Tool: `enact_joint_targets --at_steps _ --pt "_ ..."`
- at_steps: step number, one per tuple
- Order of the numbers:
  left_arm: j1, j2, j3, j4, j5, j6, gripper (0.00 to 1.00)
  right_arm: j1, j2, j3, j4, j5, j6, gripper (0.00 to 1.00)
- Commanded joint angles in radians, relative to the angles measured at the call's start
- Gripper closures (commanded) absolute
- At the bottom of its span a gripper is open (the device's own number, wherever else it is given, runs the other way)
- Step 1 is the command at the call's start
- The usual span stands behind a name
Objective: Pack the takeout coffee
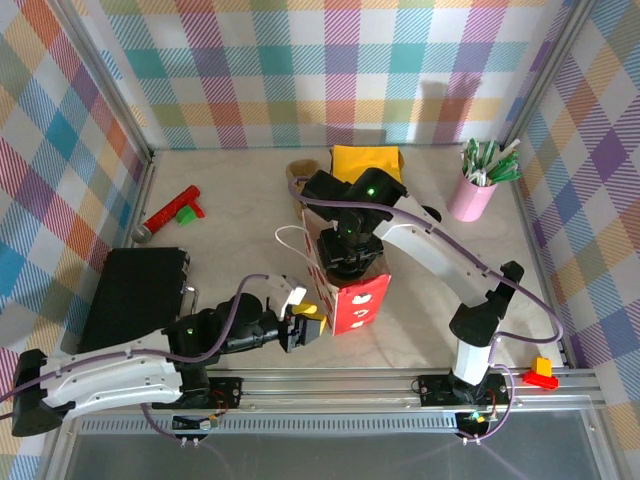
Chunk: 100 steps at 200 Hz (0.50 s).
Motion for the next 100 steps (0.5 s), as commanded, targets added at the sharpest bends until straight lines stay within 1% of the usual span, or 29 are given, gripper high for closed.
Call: enact_joint_targets --at_steps 1,21,24,34,100 --pt "-0.007 -0.045 0.052 -0.142 -0.029 0.069 0.57 -0.016 -0.009 -0.020 -0.101 -0.006 -0.003 0.39" --pt "-0.005 -0.076 0.071 -0.173 -0.042 0.085 0.57 -0.027 -0.009 -0.030 -0.081 -0.008 -0.022 0.40" --pt "-0.006 -0.080 0.074 -0.204 -0.044 0.087 0.57 -0.028 -0.009 -0.032 -0.079 -0.008 -0.024 0.40" --pt "-0.005 -0.092 0.080 -0.221 -0.055 0.094 0.57 -0.033 -0.006 -0.035 -0.066 -0.014 -0.039 0.40" --pt "0.012 -0.119 0.123 -0.271 -0.049 0.110 0.57 -0.067 0.006 -0.060 -0.010 -0.041 -0.113 0.40"
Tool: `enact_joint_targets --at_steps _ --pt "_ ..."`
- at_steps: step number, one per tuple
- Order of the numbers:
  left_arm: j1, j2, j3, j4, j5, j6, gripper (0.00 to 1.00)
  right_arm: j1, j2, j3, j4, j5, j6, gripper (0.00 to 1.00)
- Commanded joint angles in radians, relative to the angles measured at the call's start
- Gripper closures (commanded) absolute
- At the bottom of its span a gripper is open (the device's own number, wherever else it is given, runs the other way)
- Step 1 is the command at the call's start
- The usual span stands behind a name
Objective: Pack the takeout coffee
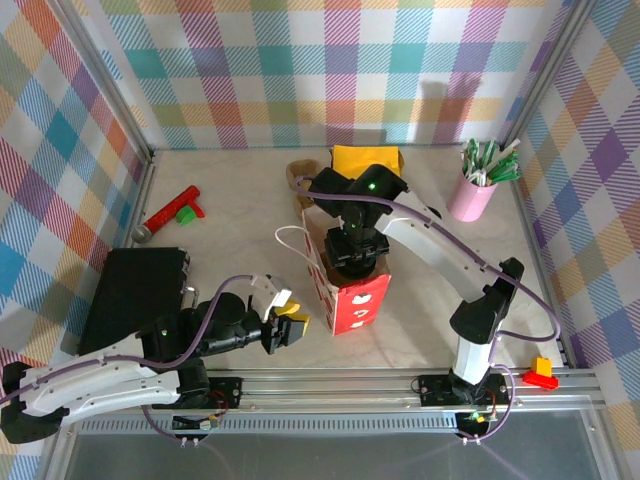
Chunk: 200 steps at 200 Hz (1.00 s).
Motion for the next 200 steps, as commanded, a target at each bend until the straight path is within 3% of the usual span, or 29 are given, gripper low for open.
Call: enact_joint_targets --at_steps 1,200 --pt "0.010 -0.010 0.047 -0.037 -0.007 0.023 0.57 -0.014 0.006 -0.009 -0.008 -0.016 -0.042 0.40" --pt "0.041 0.013 0.071 -0.035 -0.073 0.020 0.59 -0.015 -0.013 -0.200 0.134 -0.058 -0.046 0.40"
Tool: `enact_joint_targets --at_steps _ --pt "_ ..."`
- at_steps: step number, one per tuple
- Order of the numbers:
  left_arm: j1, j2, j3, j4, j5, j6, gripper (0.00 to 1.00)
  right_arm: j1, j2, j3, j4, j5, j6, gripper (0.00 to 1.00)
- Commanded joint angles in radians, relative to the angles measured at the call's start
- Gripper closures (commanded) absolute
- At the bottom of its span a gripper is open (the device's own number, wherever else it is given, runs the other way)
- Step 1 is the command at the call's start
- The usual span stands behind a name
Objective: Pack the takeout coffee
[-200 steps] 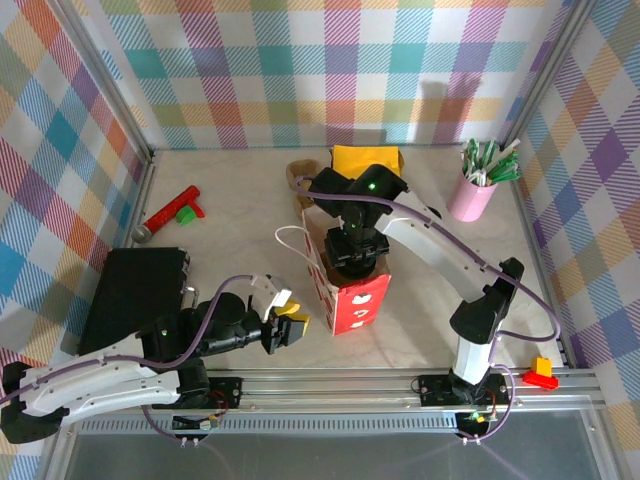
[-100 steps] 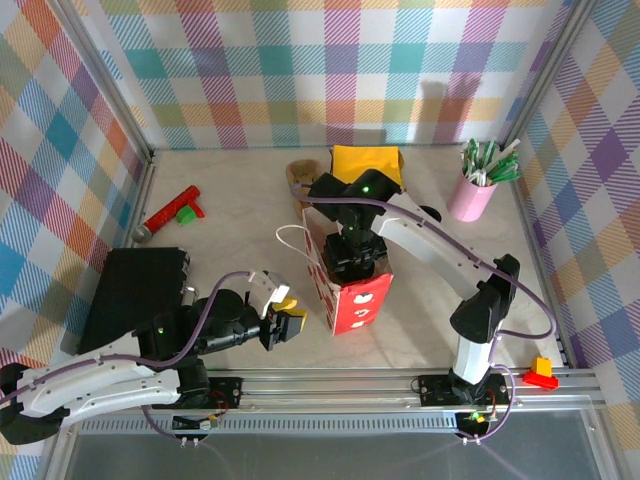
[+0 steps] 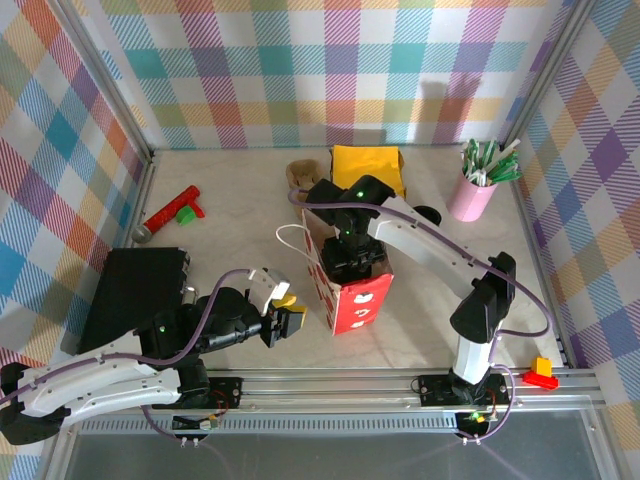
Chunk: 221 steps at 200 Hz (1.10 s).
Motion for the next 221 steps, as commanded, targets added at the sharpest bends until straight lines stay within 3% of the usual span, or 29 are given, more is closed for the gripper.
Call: enact_joint_targets --at_steps 1,221 --pt "0.012 -0.015 0.020 0.001 -0.021 0.014 0.59 -0.004 -0.014 -0.022 0.004 -0.012 -0.010 0.40" --pt "0.019 -0.035 -0.007 0.001 -0.037 0.008 0.59 -0.004 -0.019 -0.133 0.104 -0.038 -0.027 0.41"
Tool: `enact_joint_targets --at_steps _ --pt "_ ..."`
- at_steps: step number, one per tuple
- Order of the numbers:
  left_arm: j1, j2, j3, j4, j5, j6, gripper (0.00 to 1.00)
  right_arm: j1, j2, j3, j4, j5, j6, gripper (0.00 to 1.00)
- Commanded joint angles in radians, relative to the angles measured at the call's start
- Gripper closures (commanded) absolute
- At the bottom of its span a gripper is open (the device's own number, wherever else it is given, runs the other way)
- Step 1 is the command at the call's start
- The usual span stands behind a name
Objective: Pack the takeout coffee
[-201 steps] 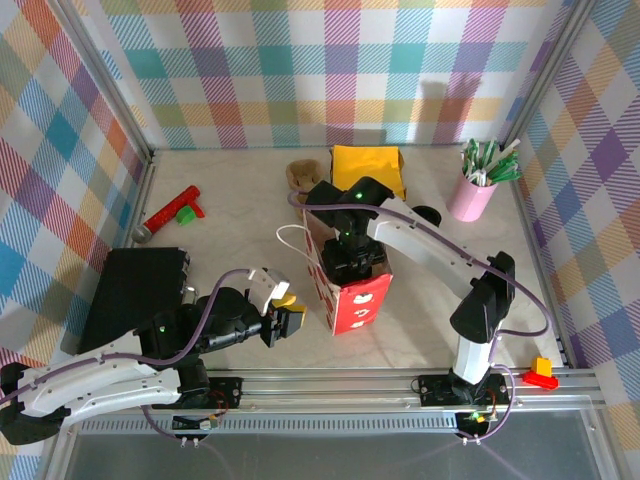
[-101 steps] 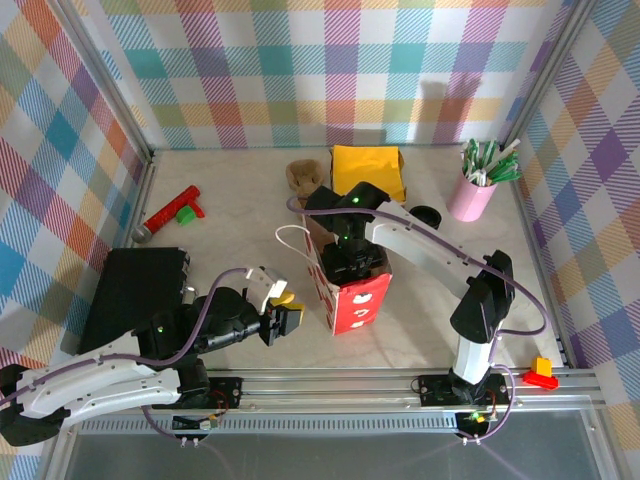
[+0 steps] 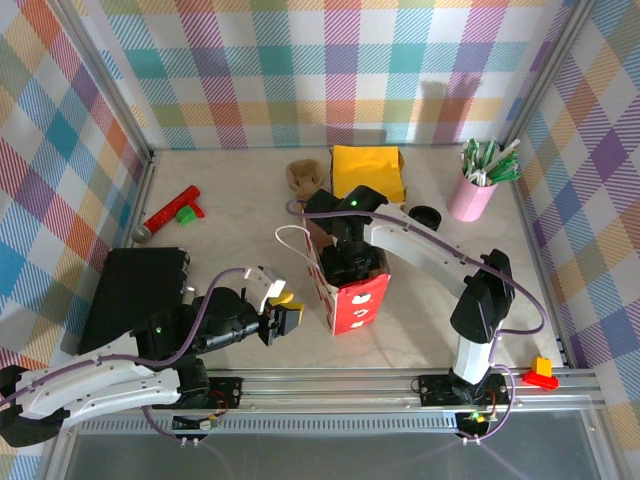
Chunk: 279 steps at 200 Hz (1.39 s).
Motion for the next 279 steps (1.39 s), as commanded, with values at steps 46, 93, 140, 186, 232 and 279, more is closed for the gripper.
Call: enact_joint_targets --at_steps 46,93,140,186,232,279 --pt "0.014 -0.013 -0.008 0.002 -0.018 0.009 0.59 -0.003 -0.012 -0.023 0.015 -0.005 -0.034 0.41" --pt "0.015 -0.007 -0.009 0.007 -0.015 0.008 0.59 -0.003 -0.016 -0.044 0.038 -0.006 -0.037 0.41" --pt "0.017 -0.004 -0.009 0.012 -0.012 0.008 0.59 -0.004 -0.024 -0.070 0.053 -0.010 -0.039 0.42" --pt "0.017 -0.001 -0.011 0.012 -0.014 0.006 0.59 -0.002 -0.031 -0.068 0.034 -0.010 -0.029 0.42" --pt "0.018 -0.001 -0.012 0.011 -0.015 0.003 0.59 0.006 -0.050 -0.037 0.006 0.003 -0.021 0.43" --pt "0.019 -0.001 -0.014 0.009 -0.019 0.002 0.59 0.023 -0.072 -0.003 -0.025 0.021 -0.011 0.43"
